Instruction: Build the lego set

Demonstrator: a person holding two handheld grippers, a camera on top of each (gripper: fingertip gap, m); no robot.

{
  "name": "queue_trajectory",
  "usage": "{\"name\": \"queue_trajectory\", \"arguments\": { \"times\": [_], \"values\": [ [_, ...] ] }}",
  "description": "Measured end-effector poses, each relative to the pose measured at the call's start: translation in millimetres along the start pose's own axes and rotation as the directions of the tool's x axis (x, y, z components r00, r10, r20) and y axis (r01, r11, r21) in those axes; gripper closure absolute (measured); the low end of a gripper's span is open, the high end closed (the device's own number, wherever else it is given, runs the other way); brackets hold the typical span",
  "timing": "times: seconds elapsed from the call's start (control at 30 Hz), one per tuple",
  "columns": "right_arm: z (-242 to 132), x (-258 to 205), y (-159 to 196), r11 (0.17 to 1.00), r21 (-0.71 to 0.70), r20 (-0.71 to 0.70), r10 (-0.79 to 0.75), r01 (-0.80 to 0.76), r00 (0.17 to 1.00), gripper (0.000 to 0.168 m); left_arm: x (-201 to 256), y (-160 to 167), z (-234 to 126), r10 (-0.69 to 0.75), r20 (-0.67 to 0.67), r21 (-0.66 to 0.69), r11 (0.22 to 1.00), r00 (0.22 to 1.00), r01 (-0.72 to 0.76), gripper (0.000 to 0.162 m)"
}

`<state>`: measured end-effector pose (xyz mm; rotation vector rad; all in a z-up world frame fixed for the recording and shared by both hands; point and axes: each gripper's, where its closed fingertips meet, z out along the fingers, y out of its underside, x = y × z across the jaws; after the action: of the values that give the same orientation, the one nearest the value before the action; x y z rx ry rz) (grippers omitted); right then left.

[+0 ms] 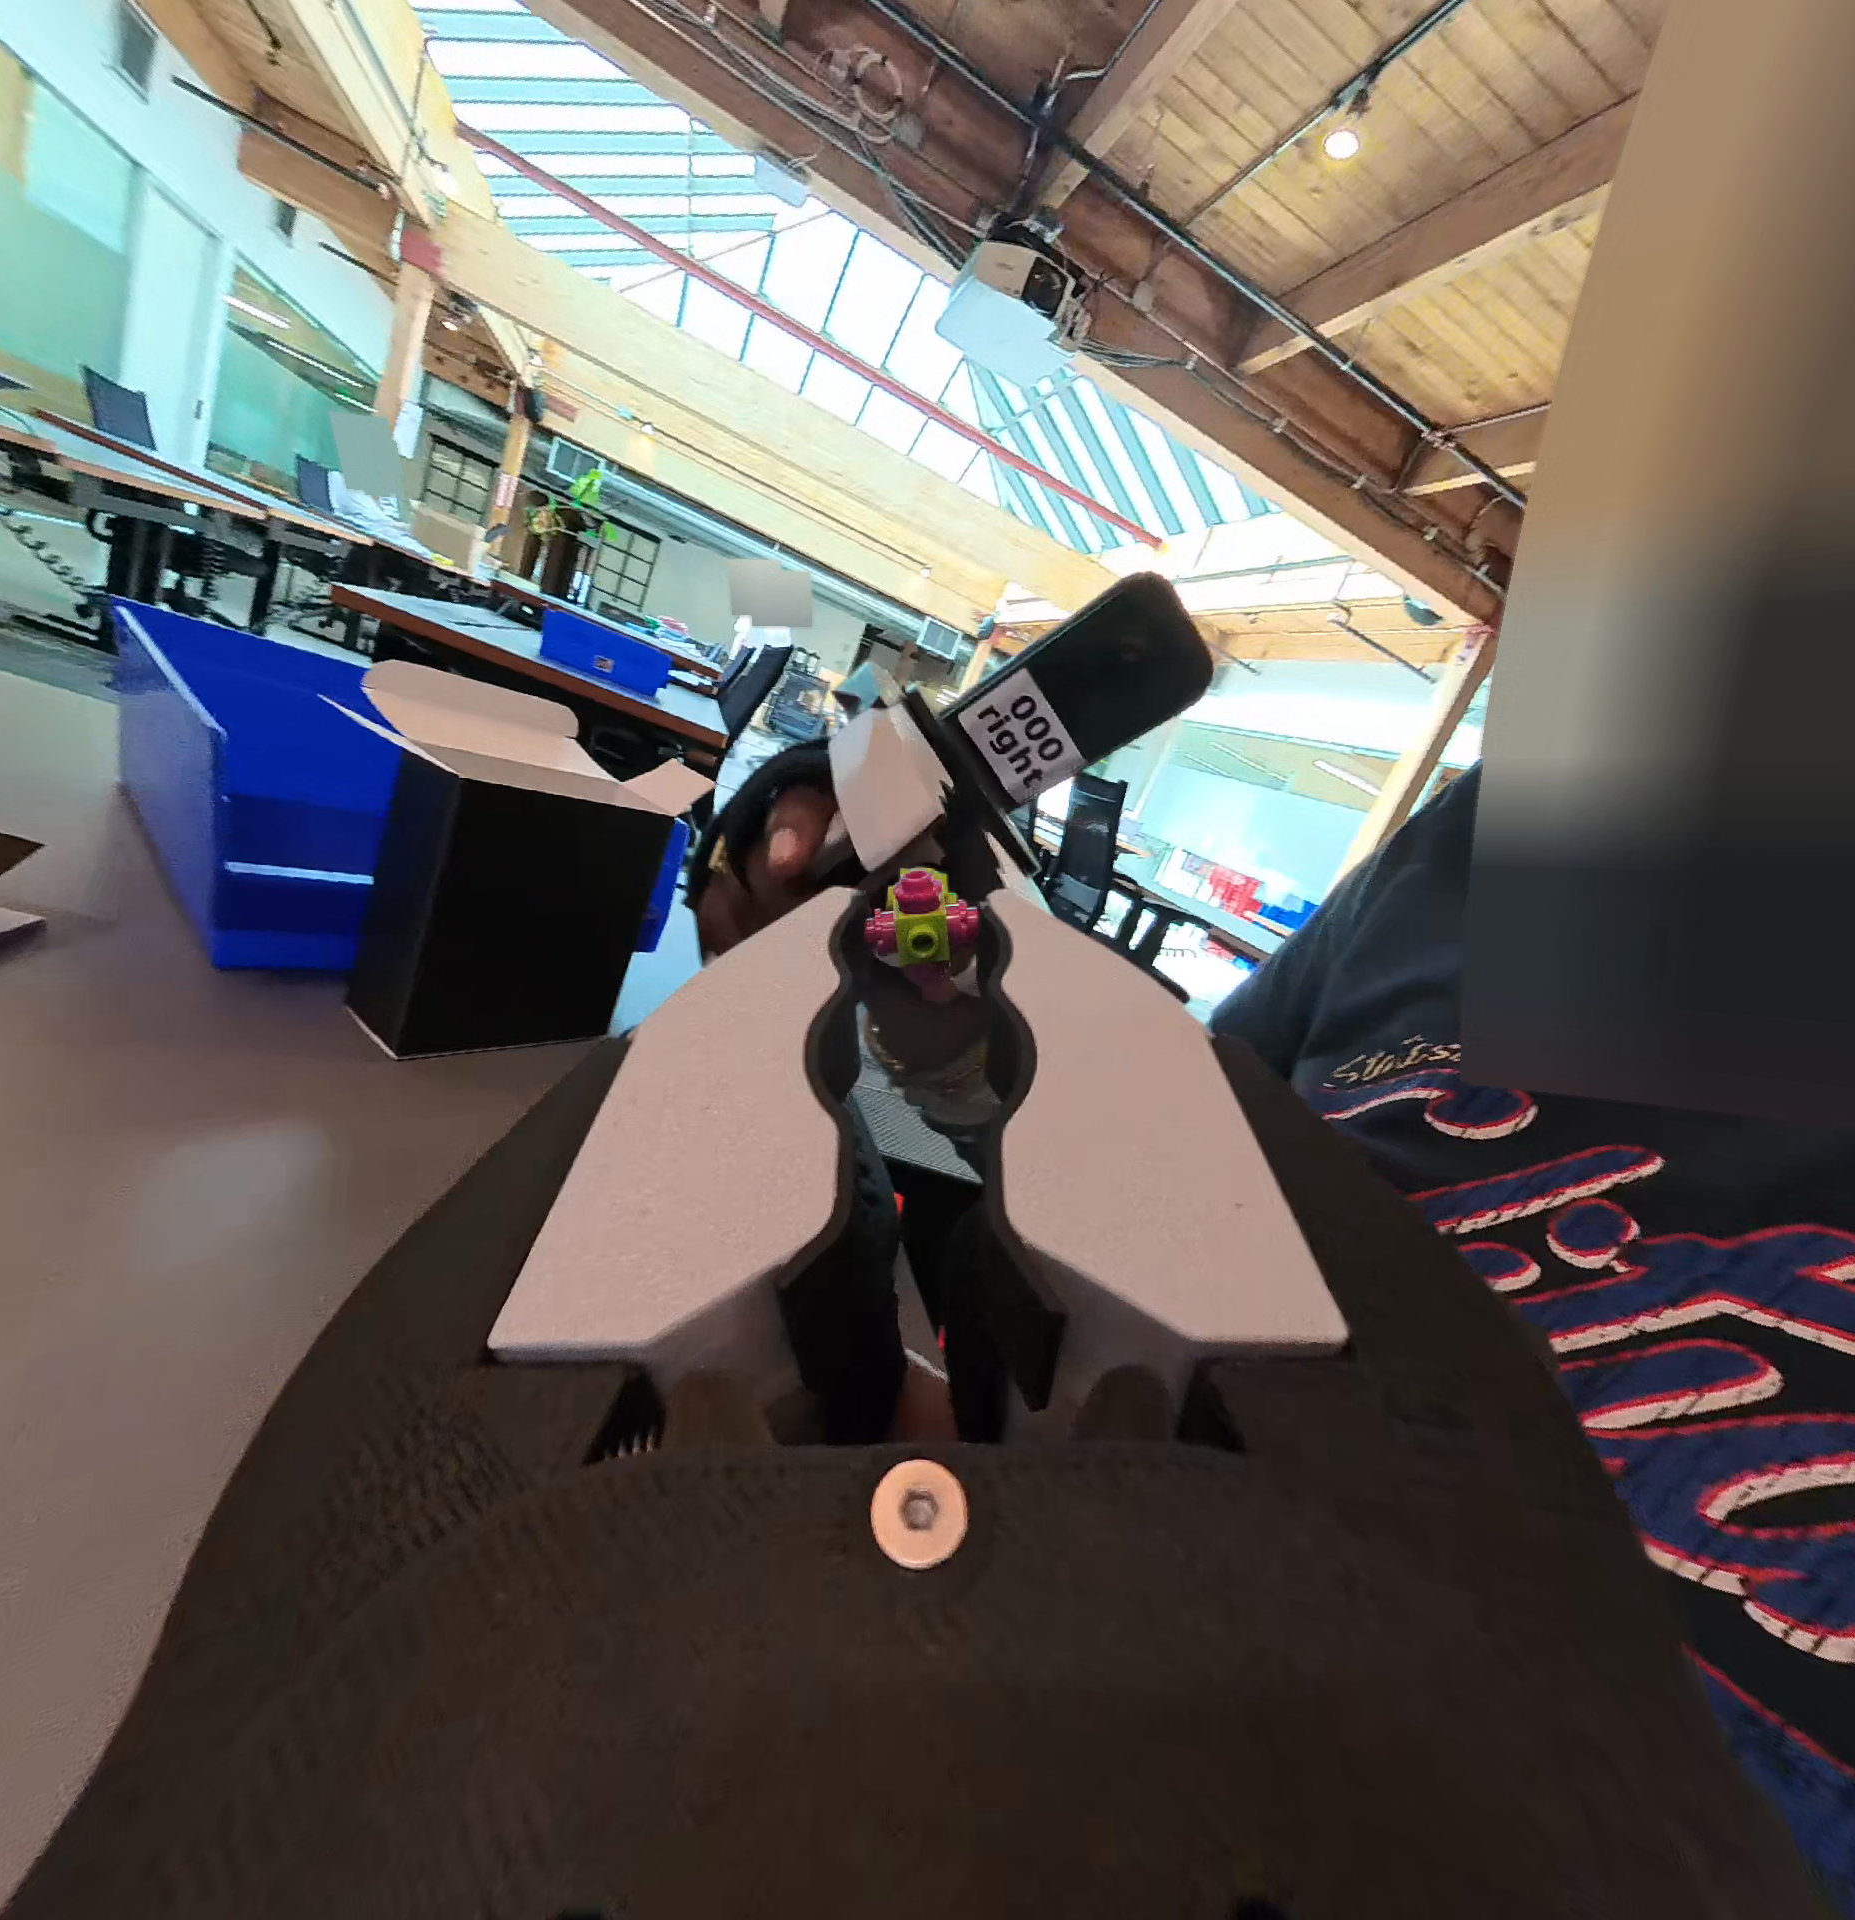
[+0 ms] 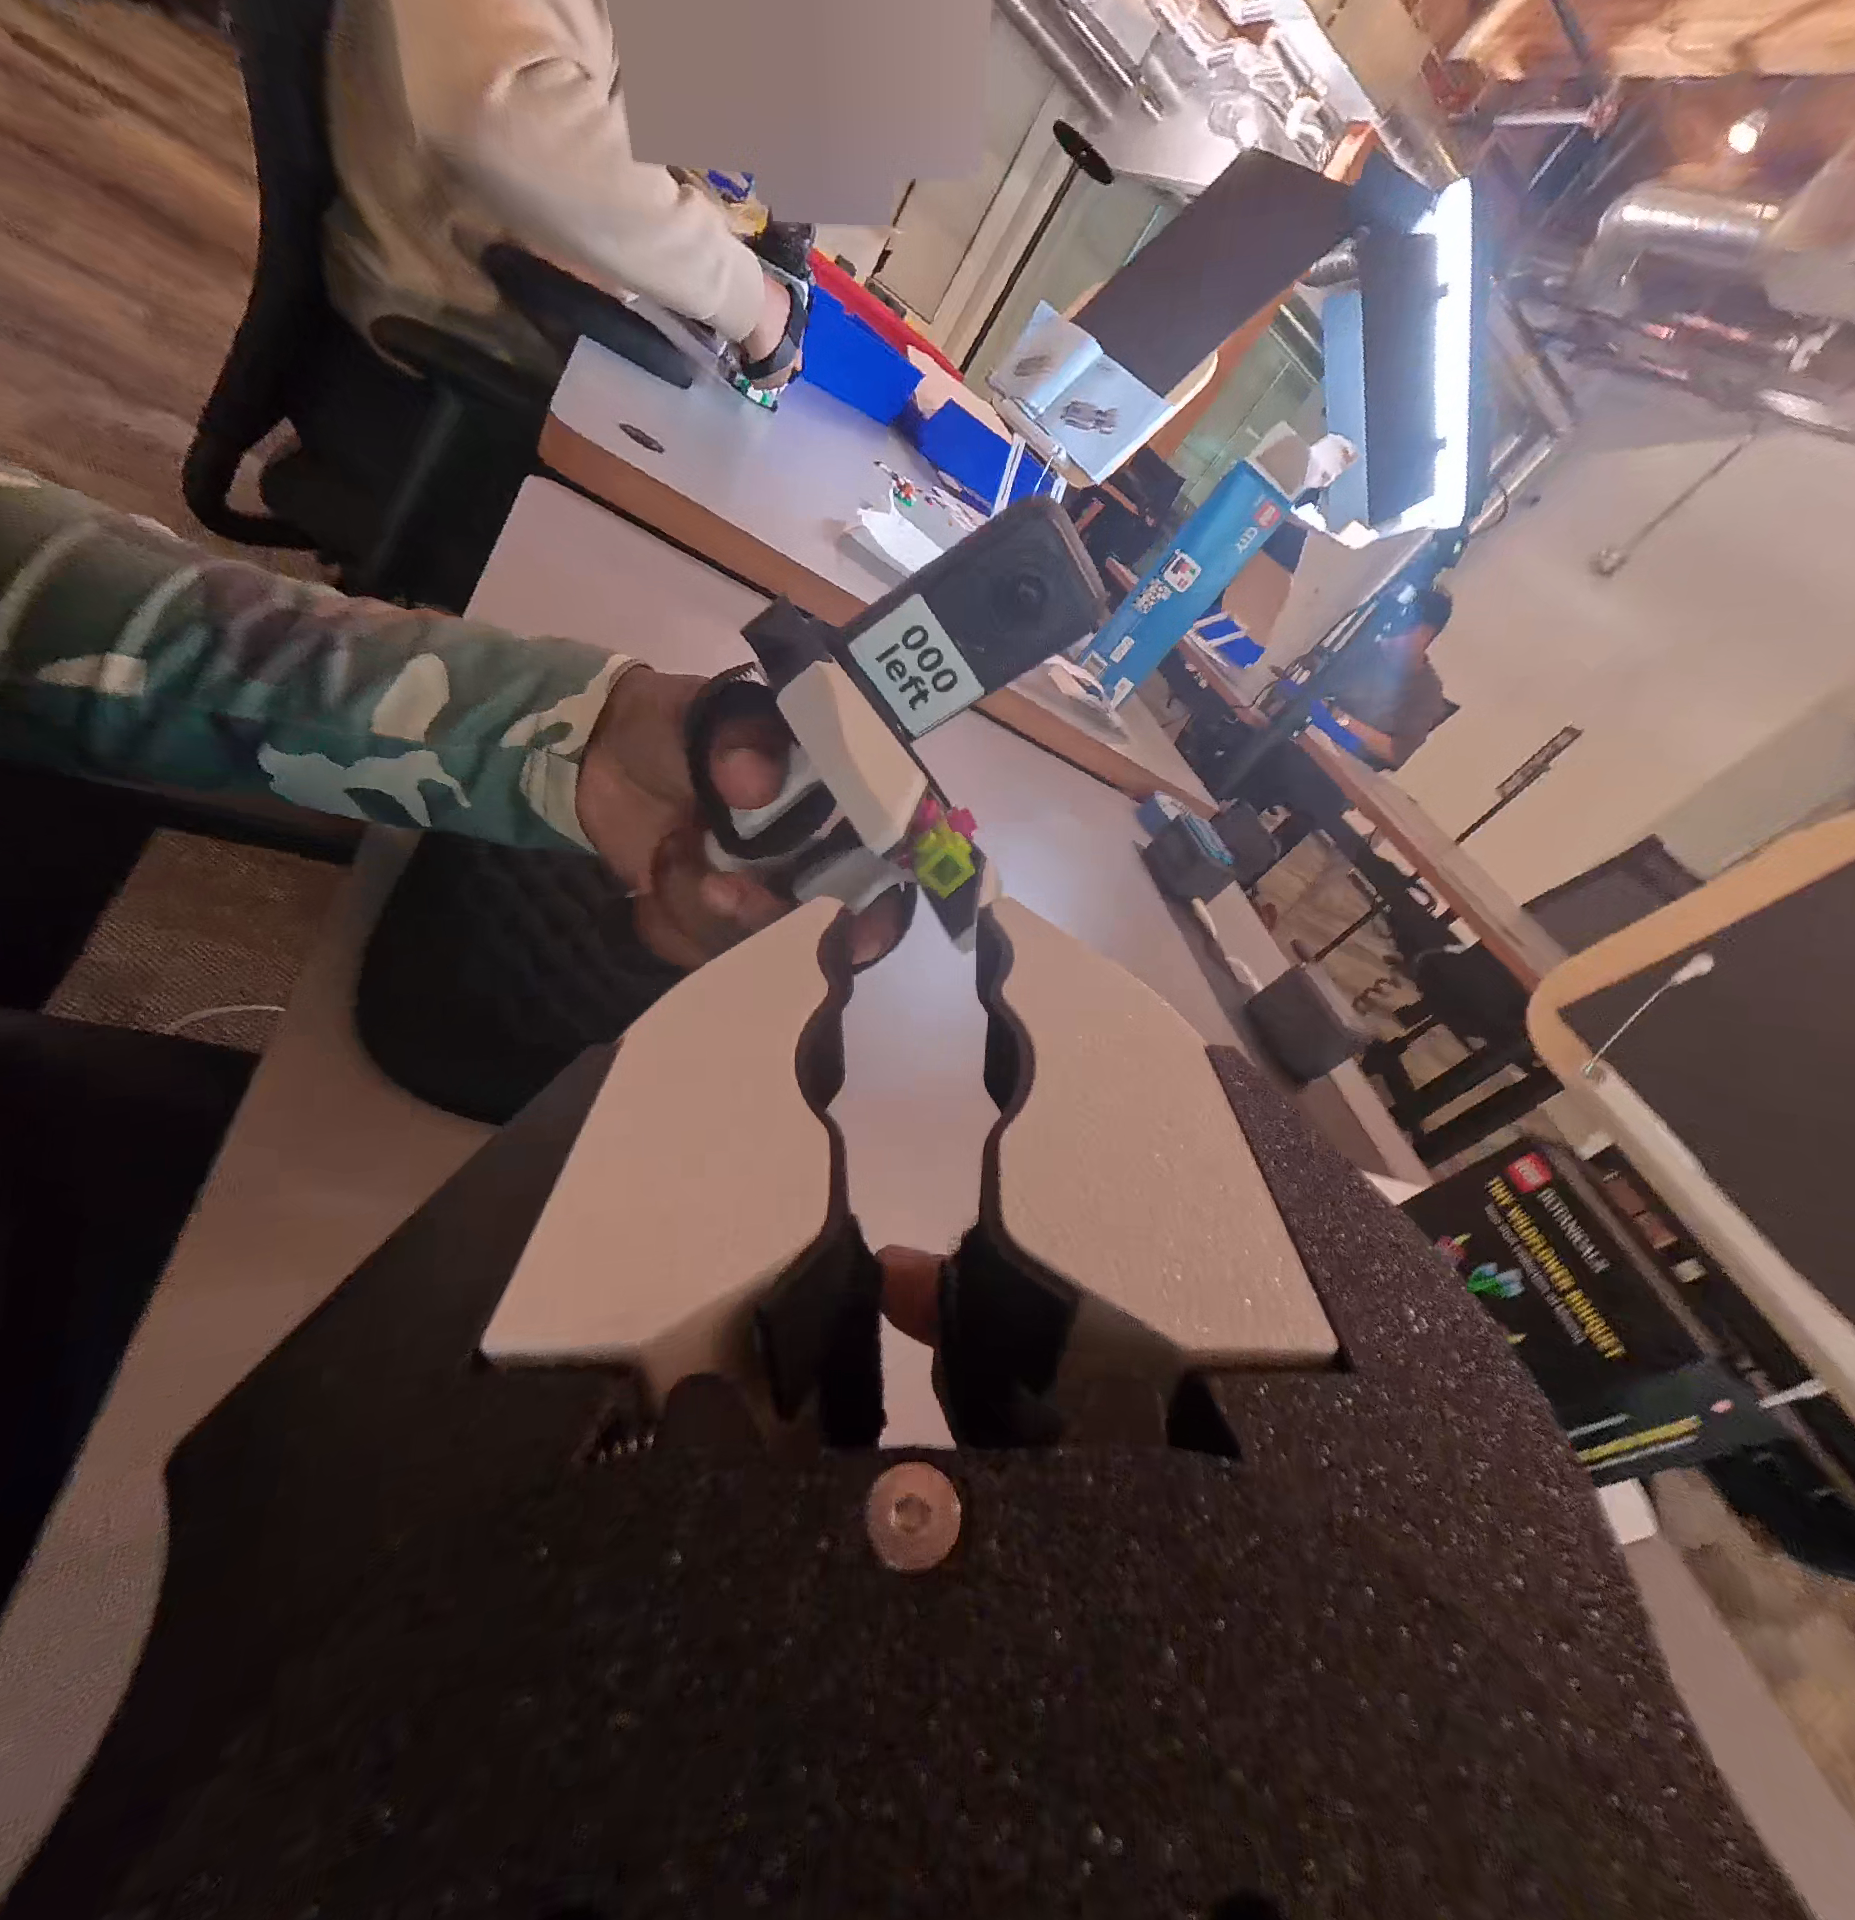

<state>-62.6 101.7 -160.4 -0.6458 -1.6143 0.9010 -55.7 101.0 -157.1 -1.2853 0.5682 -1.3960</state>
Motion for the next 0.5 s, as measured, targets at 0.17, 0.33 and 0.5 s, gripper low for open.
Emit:
{"name": "queue_trajectory", "arguments": {
  "times": [0.17,0.33,0.5],
  "values": [
    [13.8,-3.6,-1.0,0.992,-0.023,0.033,-0.124,0.125,0.992,0.146,5.5,3.2,-0.3,-0.051,-0.047,-0.026,0.998,0.998,0.05,0.143],
    [17.5,-1.9,-2.3,0.983,-0.033,0.015,-0.181,0.182,0.983,0.156,6.8,5.1,0.1,-0.077,-0.064,-0.039,0.996,0.995,0.075,0.143],
    [18.0,-1.1,-2.2,0.971,-0.047,-0.02,-0.234,0.233,0.972,0.156,5.6,5.1,-1.4,-0.073,-0.05,-0.046,0.996,0.996,0.071,0.143]
  ]
}}
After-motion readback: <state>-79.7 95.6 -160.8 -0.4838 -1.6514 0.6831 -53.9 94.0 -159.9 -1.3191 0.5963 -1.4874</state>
